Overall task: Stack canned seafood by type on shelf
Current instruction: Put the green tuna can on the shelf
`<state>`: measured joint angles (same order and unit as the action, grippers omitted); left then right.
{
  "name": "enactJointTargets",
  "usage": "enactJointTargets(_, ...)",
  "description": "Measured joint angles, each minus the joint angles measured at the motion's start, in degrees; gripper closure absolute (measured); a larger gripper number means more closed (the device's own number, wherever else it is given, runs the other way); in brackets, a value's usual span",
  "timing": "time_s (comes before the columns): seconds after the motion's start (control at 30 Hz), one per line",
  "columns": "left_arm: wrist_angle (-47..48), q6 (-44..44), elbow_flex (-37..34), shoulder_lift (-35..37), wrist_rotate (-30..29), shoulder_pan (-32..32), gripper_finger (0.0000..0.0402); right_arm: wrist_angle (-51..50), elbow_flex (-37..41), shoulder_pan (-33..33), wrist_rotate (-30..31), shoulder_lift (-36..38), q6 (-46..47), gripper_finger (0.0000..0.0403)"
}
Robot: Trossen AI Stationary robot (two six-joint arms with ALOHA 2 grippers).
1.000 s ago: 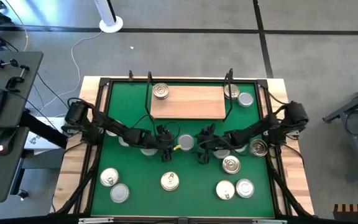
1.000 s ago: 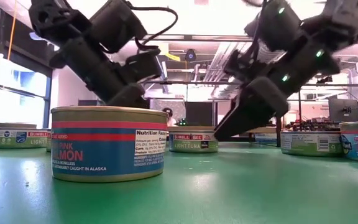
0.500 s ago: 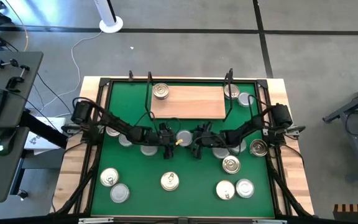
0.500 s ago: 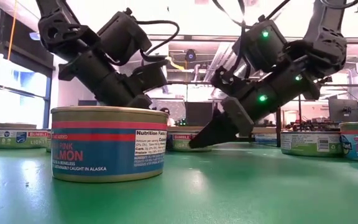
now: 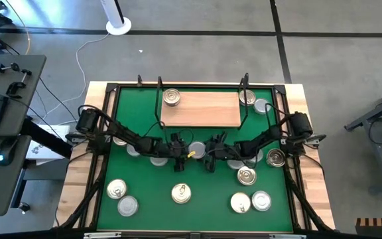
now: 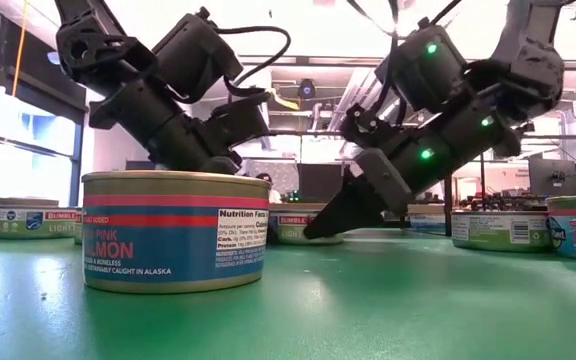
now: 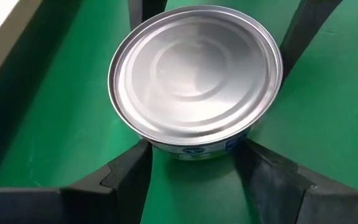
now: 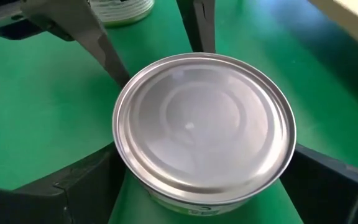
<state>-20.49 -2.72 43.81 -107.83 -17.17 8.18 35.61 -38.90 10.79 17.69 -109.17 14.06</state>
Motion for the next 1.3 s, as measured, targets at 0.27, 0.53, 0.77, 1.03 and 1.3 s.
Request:
enactJointTargets(0.27, 2.80, 0.22, 0.37, 0.12, -0.49, 1.64, 0.0179, -8.58, -0.29, 3.74, 0.69, 3.95, 5.79, 0.0021)
enactJointTargets(0.53, 3.45, -0.01, 0.23, 0.15, -0.96, 2.15, 0.0179, -9.76, -0.22, 3.49, -2.31, 4.36, 6.68, 0.0021)
enactJointTargets(0.77, 1.38, 0.07, 0.00, 0.11, 0.70, 1.97, 0.0179, -5.09, -0.06, 3.45, -0.69, 2.05, 0.76, 0.0020)
enactJointTargets(1.03, 0.29, 0.37, -0.15, 0.07, 1.66, 1.90, 0.0179, -5.82, -1.78, 2.31, -1.46, 1.16, -0.05, 0.0020)
enactJointTargets(1.3, 0.28, 0.22, -0.17, 0.09, 1.60, 1.90, 0.0179, -7.56, -3.10, 1.05, -2.27, 1.12, 0.98, 0.0019)
